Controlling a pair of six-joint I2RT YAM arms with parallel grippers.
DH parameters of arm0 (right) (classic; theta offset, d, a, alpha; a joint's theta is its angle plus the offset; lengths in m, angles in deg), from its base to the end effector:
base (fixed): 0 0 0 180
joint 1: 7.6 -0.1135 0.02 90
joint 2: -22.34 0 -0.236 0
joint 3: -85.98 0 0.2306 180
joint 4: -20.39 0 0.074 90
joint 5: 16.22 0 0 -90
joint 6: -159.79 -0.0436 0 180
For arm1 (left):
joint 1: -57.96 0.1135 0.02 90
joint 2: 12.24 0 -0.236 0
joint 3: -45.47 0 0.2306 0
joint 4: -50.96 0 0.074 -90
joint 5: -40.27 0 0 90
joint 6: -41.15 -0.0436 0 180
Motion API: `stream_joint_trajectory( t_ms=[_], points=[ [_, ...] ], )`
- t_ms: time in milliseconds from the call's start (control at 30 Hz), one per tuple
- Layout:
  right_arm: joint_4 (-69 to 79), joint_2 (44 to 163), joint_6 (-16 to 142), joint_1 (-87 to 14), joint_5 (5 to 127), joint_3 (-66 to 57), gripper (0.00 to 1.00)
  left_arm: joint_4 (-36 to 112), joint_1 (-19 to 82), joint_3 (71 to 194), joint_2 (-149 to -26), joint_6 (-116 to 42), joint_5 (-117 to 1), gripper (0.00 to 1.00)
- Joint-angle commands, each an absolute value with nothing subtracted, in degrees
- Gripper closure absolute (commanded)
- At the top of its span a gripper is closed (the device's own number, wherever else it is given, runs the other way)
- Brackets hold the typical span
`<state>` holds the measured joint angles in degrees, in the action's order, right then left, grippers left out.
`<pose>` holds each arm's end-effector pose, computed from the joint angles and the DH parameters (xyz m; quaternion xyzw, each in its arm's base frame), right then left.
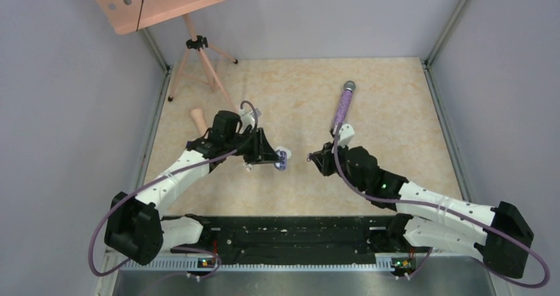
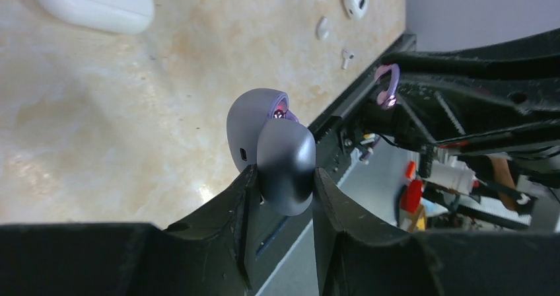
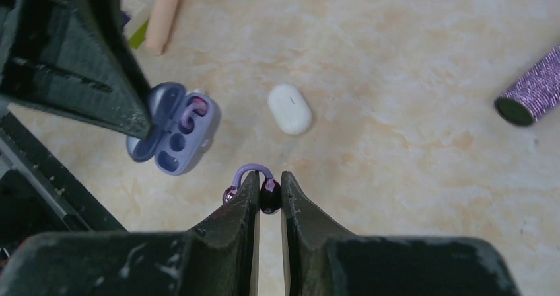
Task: Insert the wireless bluetooth earbuds into the charging case
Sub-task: Pick up the earbud from the center of the board, then place the earbud at the center of the board.
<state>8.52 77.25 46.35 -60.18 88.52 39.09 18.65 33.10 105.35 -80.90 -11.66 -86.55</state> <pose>0.1437 0.1695 0.2349 -0.1329 0.8043 0.2680 0.5135 0.2105 -0.1263 0.2265 0.0372 0.8727 -0.4488 0.1884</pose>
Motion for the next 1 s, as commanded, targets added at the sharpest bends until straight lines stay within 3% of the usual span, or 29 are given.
stream_joint_trajectory(
  t_ms=[0, 133, 333, 567, 800, 967],
  points=[
    [31.9, 73.5, 58.0, -64.8, 87.6, 46.5, 1.0, 23.9, 32.9, 108.8, -84.2, -9.7, -99.3, 1.0],
    [42.9, 70.7, 62.9, -66.3, 87.7, 52.3, 1.0, 26.3, 32.8, 109.4, -86.7, -6.5, -103.8, 1.0],
    [38.3, 71.3, 59.0, -66.4, 89.9, 48.7, 1.0, 27.3, 32.8, 110.7, -87.0, -5.0, -103.1, 1.0],
    [2.4, 78.9, 27.6, -66.3, 109.2, 32.5, 1.0, 32.3, 32.4, 106.2, -78.0, -0.7, -83.0, 1.0],
    [-21.9, 88.2, 5.0, -64.0, 112.2, 24.2, 1.0, 28.3, 32.3, 105.5, -76.2, 0.2, -74.2, 1.0],
    [-27.9, 91.4, -3.7, -58.3, 106.5, 30.7, 1.0, 25.5, 32.3, 103.9, -76.5, -0.1, -72.8, 1.0]
  ],
)
